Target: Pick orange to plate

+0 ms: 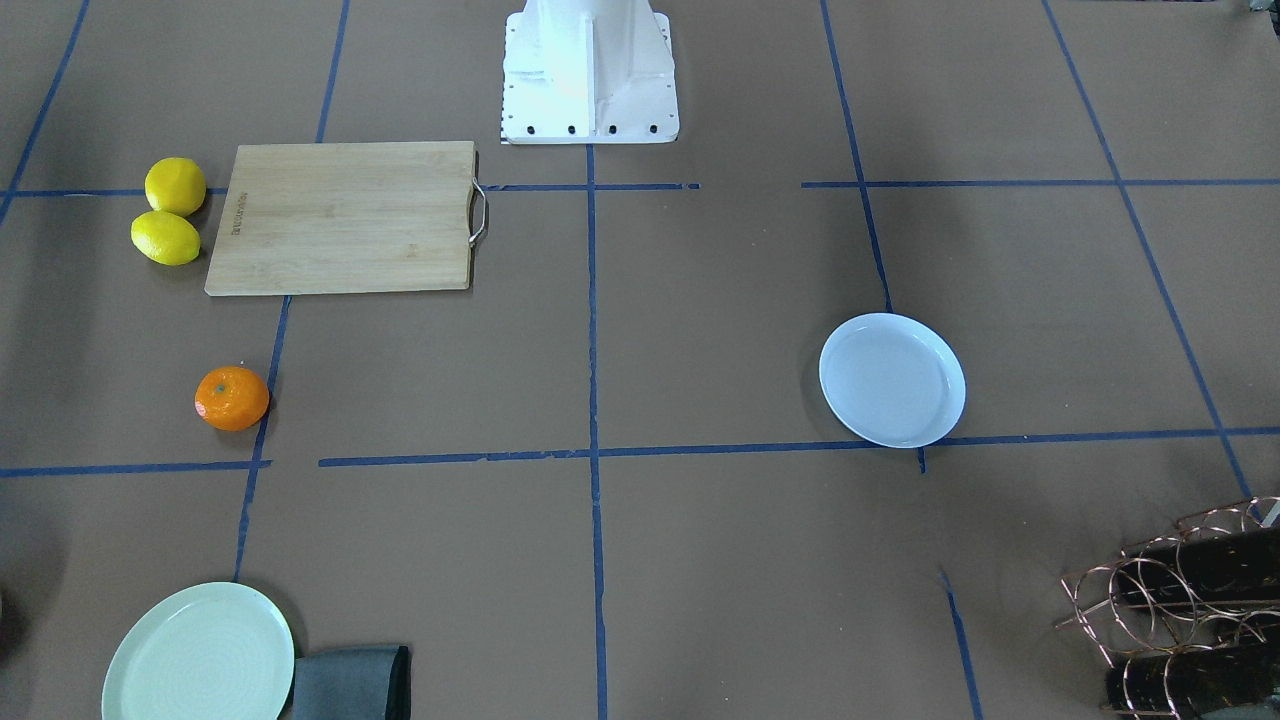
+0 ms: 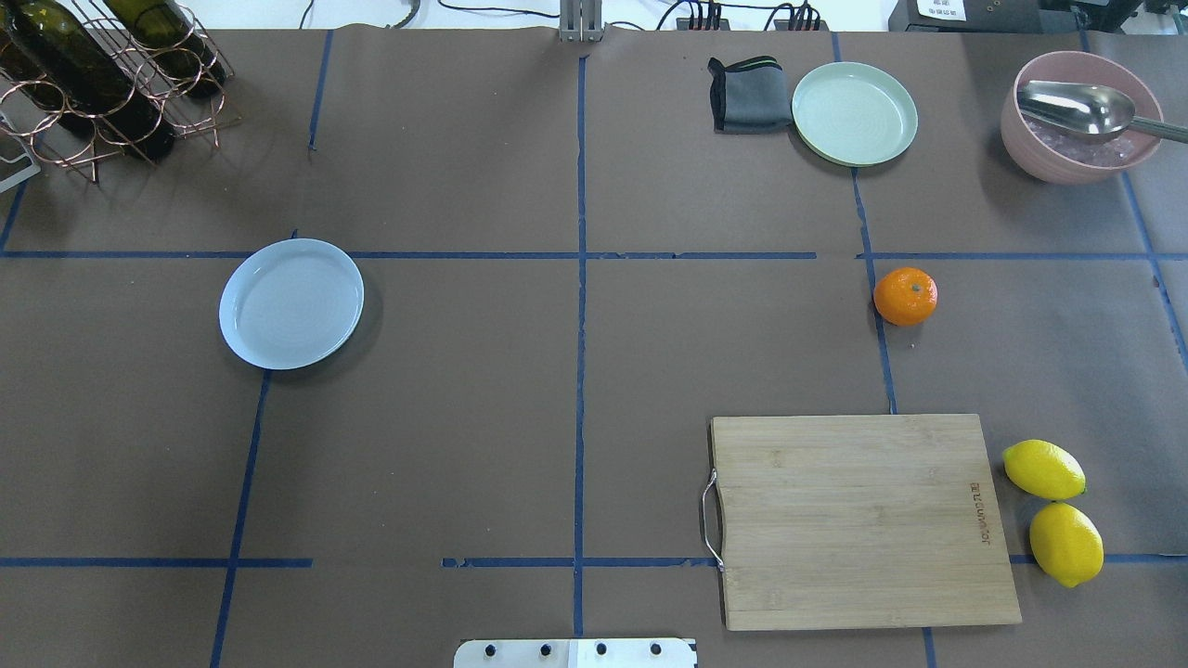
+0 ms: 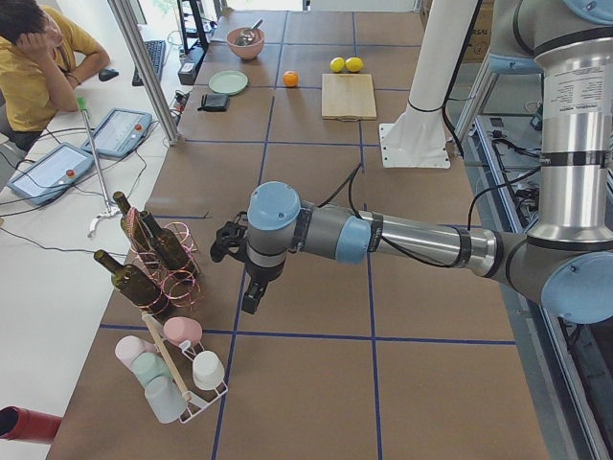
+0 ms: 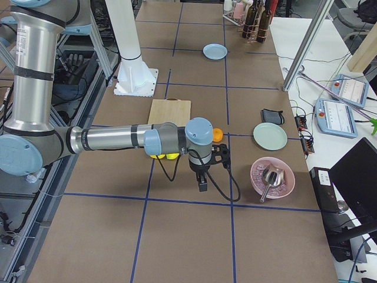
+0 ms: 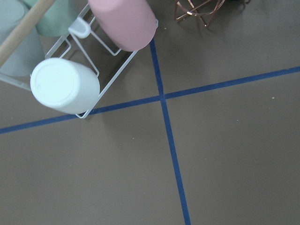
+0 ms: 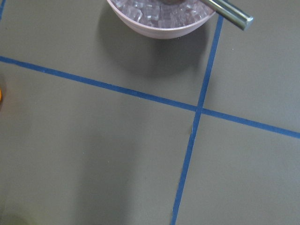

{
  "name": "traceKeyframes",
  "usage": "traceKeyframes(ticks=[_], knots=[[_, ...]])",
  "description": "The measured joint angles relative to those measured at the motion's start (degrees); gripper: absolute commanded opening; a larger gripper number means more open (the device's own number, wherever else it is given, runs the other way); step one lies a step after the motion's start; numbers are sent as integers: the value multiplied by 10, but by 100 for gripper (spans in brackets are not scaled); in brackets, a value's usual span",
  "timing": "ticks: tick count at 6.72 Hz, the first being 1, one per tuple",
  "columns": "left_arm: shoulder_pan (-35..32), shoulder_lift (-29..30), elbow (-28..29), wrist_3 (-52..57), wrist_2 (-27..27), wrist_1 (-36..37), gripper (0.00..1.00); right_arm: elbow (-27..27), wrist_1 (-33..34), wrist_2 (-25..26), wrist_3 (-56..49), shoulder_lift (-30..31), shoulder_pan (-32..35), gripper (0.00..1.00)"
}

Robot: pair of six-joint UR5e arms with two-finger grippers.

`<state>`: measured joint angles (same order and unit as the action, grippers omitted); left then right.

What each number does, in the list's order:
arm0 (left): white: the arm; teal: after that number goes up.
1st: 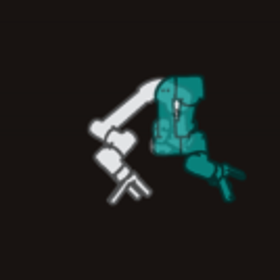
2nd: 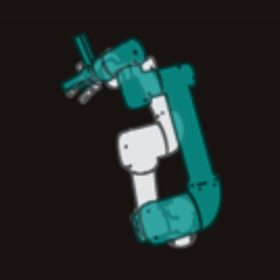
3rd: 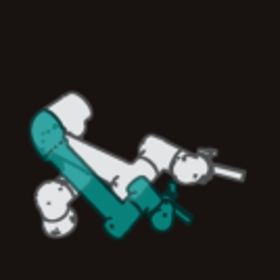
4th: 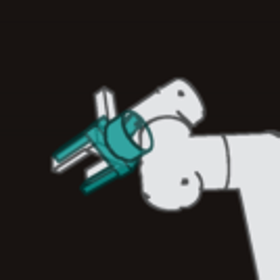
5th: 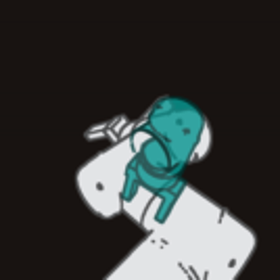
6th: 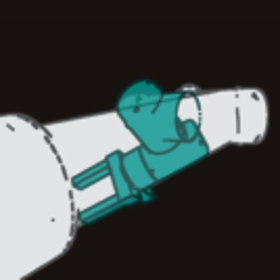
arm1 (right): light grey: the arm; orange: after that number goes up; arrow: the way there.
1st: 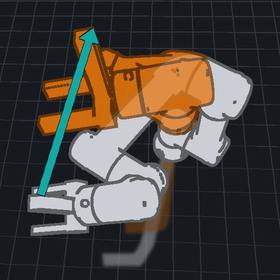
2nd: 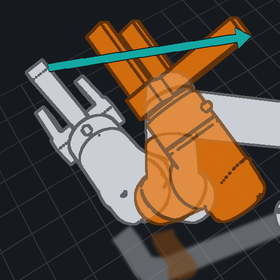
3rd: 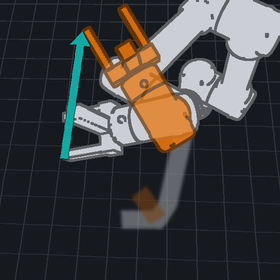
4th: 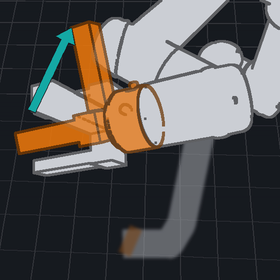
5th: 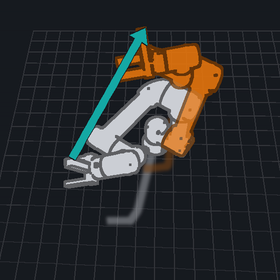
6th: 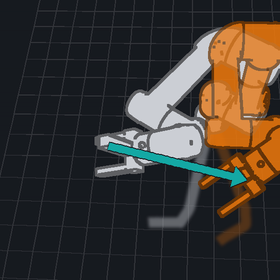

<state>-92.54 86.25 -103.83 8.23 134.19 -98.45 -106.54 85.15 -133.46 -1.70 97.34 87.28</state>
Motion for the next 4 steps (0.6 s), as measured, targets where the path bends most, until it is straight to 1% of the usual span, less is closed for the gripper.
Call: traceKeyframes(ticks=[1, 2, 3, 4], knots=[[0, 5, 9, -6, 1, -79, 100, 1, -9, -2, 28, -4, 0, 100], [0, 5, 22, -37, 2, -173, 100, 2, -25, -4, 53, -3, 0, 100], [4, 2, 30, -100, 4, -252, 100, 5, -45, -4, 62, 0, 0, 100], [23, -2, 34, -166, 4, -319, 100, 6, -63, -6, 65, 3, 0, 100]])
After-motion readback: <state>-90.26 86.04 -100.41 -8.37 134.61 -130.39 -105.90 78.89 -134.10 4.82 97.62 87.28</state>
